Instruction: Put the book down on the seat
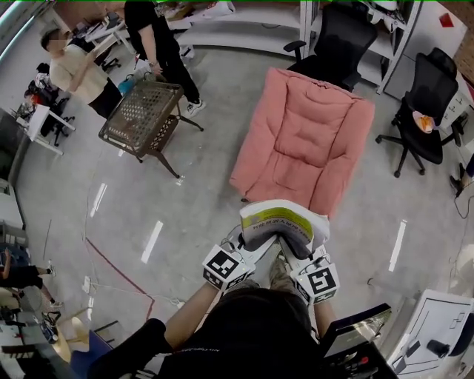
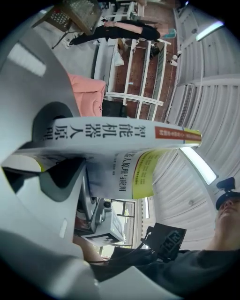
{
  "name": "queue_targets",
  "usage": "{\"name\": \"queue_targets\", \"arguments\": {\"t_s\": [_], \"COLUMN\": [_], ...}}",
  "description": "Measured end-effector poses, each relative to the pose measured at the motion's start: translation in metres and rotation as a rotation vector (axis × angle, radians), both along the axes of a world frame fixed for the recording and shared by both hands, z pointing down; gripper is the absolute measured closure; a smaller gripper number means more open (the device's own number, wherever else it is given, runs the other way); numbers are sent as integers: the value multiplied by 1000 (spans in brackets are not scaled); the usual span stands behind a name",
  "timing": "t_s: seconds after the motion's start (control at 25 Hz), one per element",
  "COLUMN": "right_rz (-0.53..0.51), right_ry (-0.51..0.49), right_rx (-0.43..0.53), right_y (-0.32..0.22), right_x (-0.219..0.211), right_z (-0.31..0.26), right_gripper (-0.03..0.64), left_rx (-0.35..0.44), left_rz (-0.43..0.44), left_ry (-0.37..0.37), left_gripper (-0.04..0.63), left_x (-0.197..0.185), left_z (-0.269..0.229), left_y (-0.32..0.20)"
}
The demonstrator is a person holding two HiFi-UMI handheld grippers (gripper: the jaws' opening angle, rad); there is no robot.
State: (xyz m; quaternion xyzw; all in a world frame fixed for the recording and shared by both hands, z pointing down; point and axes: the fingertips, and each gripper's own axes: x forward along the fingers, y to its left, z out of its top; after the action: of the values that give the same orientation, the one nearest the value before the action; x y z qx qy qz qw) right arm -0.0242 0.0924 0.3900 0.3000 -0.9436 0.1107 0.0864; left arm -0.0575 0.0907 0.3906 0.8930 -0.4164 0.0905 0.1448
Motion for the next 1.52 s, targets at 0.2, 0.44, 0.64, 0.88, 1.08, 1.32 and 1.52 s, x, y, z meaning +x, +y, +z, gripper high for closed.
{"name": "queue_targets", "arguments": {"t_s": [0.2,0.44,0.64,0.88,1.08,1.32,1.52], "right_rz": [-21,-1,62,176,241,236,264], "right_ry": [5,38,92,89,99,97,103], "right_rx": [-3,-59,-90,-193,-272,-353,-442], "right_y": [-54,-90,-129,-177,-203,-225,-237], "right_x": [3,-8,-38,-77,-81,-77,-53], "right_z": [4,20,38,58,93,140,203], "right_gripper": [480,489,495,502,506,505,506], "left_rx": [10,-1,-26,-43,-64,-161,-261], "left_rz": [-21,27,67,212,301,253,213], "left_ry": [-15,-42,3,-11,-80,-102,-121], "left_gripper": [482,468,465,462,457,454,449], "left_x": [3,-10,-40,-79,-81,-78,-56], "left_z": [6,23,42,60,93,140,206], "left_y": [-53,-92,-132,-185,-214,-235,-247]}}
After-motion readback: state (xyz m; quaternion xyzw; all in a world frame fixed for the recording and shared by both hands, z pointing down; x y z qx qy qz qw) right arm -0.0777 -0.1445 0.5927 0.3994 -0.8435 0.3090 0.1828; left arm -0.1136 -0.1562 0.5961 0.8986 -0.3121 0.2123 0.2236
